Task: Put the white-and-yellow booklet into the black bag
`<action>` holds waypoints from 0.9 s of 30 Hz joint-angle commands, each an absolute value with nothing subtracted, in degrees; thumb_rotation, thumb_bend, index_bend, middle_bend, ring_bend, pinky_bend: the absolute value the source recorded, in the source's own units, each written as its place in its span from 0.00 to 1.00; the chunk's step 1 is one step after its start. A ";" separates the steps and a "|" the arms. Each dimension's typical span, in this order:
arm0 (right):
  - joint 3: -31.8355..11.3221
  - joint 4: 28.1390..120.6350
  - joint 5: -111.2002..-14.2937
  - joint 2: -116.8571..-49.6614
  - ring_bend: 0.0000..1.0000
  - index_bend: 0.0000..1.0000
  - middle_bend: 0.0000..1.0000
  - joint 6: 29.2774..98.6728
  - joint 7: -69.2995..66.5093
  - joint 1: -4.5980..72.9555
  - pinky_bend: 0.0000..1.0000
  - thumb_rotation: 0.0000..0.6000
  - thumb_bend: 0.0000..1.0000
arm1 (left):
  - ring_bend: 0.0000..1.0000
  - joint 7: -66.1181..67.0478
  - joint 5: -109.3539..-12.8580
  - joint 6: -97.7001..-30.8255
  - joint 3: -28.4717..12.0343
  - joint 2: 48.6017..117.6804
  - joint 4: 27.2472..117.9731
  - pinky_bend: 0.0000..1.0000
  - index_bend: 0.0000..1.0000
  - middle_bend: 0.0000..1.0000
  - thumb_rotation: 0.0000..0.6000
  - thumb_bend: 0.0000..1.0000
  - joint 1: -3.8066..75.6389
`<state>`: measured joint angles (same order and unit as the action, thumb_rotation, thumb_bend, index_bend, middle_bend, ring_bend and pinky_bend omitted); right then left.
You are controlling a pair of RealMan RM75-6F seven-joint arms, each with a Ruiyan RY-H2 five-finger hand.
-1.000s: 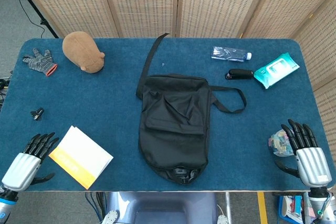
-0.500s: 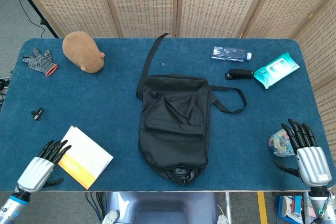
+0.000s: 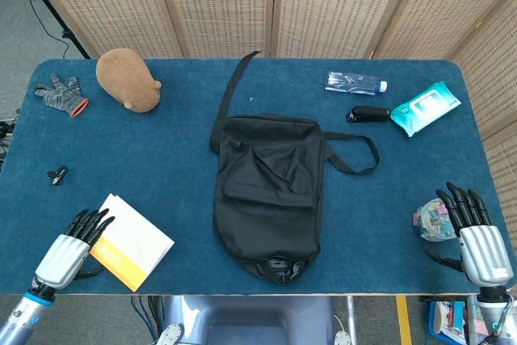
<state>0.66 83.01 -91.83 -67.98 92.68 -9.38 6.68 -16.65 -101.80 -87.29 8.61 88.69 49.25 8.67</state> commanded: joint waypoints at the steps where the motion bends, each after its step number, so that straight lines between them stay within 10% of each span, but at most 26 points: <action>1: 0.55 83.03 -91.96 -68.03 0.00 0.00 0.00 92.45 -9.35 6.60 0.00 1.00 0.00 | 0.00 -15.95 -102.39 -87.49 8.82 89.11 48.87 0.00 0.00 0.00 1.00 0.01 9.11; 8: 0.14 83.20 -92.19 -67.91 0.00 0.00 0.00 92.05 -9.30 6.33 0.00 1.00 0.00 | 0.00 -13.17 -104.21 -87.58 9.79 89.66 48.54 0.00 0.00 0.00 1.00 0.10 10.31; 15: -0.23 83.37 -92.28 -67.66 0.00 0.00 0.00 91.79 -9.96 6.00 0.00 1.00 0.00 | 0.00 -12.34 -104.98 -87.78 10.00 90.64 47.37 0.04 0.01 0.00 1.00 0.48 11.42; 27: -0.80 83.53 -92.13 -67.38 0.00 0.00 0.00 90.91 -10.72 5.81 0.00 1.00 0.00 | 0.00 -11.26 -105.18 -86.03 10.08 91.83 47.14 0.10 0.10 0.00 1.00 0.55 13.68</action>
